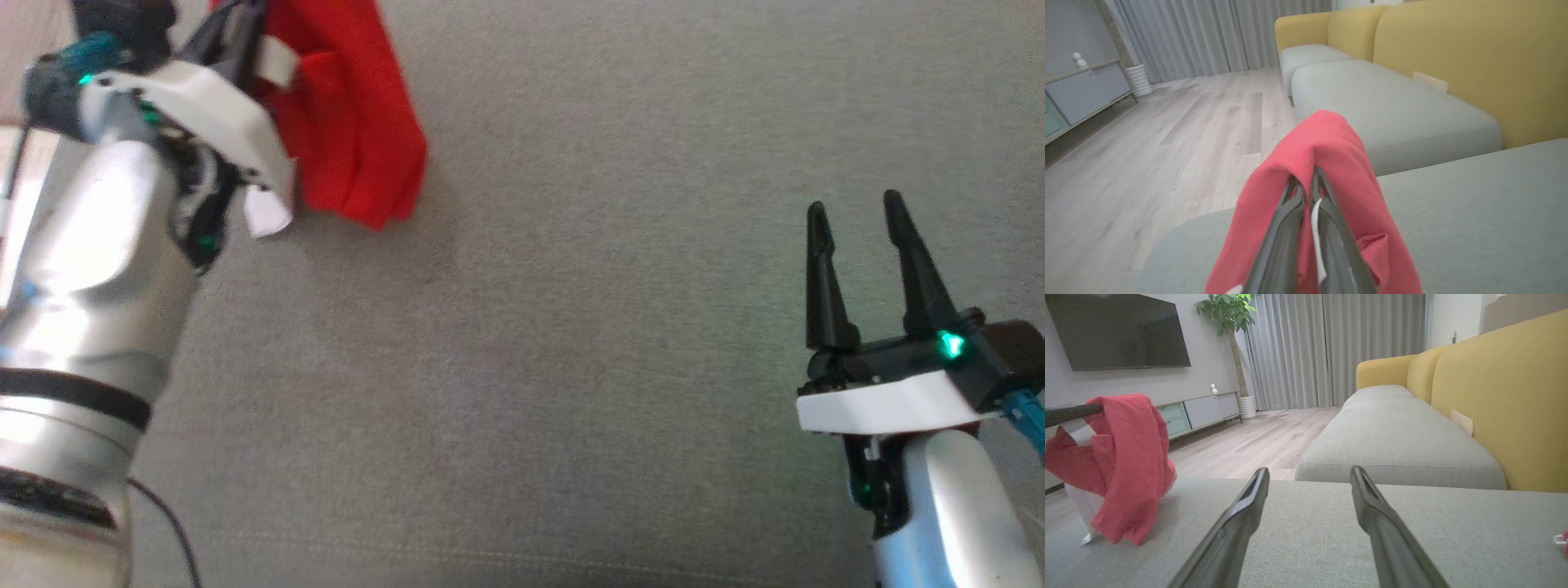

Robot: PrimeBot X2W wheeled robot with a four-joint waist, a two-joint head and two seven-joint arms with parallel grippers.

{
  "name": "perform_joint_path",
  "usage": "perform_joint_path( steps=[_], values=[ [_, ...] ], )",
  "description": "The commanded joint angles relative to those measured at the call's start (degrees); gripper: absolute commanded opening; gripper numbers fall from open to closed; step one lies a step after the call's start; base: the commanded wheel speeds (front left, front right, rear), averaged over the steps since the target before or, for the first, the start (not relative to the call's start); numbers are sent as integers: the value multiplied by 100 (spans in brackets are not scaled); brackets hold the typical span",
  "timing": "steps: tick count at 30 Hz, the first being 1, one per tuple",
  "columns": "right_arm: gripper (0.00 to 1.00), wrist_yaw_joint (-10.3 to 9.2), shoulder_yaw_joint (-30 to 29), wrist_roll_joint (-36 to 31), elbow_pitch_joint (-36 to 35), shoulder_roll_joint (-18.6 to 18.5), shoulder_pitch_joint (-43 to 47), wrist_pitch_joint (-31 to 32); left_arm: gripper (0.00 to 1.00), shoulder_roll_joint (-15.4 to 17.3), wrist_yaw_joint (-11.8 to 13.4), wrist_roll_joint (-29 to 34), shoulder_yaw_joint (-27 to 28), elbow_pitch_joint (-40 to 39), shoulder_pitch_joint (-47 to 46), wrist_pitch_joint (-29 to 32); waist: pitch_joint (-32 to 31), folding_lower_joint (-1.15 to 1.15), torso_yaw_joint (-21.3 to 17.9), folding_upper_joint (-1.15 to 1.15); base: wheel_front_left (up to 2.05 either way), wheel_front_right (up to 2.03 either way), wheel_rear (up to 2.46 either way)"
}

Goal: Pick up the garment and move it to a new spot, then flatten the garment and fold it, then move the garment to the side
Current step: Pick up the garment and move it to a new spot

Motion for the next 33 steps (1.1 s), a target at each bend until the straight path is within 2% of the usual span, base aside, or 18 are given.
perform_joint_path(
  steps=[1, 5, 6, 12, 16, 20, 22, 26, 33],
  values=[
    [100, -4, 194, 79, -116, 44, -14, -84, 0, 91, 63, 57, 103, -307, -152, -72, -223, 0, -233, 0, 0, 0, 0],
    [100, -4, 329, 221, 25, 44, -47, -150, 0, -211, 195, 25, 8, -702, -55, 16, -395, 0, -544, 0, 0, 0, 0],
    [100, -4, 403, 291, 81, 45, -79, -175, 0, -389, 296, -18, -14, -902, -6, 64, -450, 0, -726, 0, 0, 0, 0],
    [100, -4, 688, 457, 175, 45, -170, -222, 0, -910, 622, -5, -208, -1400, 130, 212, -476, 0, -1292, 0, 0, 0, 0],
    [100, -4, 833, 588, 222, 45, -252, -242, 0, -1116, 820, 49, -331, -1465, 171, 232, -421, 0, -1662, 0, 0, 0, 0],
    [100, -4, 907, 691, 279, 45, -299, -252, 0, -1255, 876, 19, -488, -1207, 222, 391, -361, 0, -1935, 0, 0, 0, 0],
    [100, -4, 937, 740, 265, 45, -327, -254, 100, -1283, 835, 57, -619, -991, 260, 449, -314, 0, -2044, 0, 0, 0, 0],
    [100, -4, 934, 807, 224, 45, -344, -255, 100, -1301, 833, 65, -678, -617, 339, 322, -247, 0, -2130, 0, 0, 0, 0],
    [100, -4, 833, 751, 263, 45, -243, -256, 100, -1256, 752, 31, -659, -389, 466, 83, -362, 0, -1886, 0, 0, 0, 0]
  ],
)
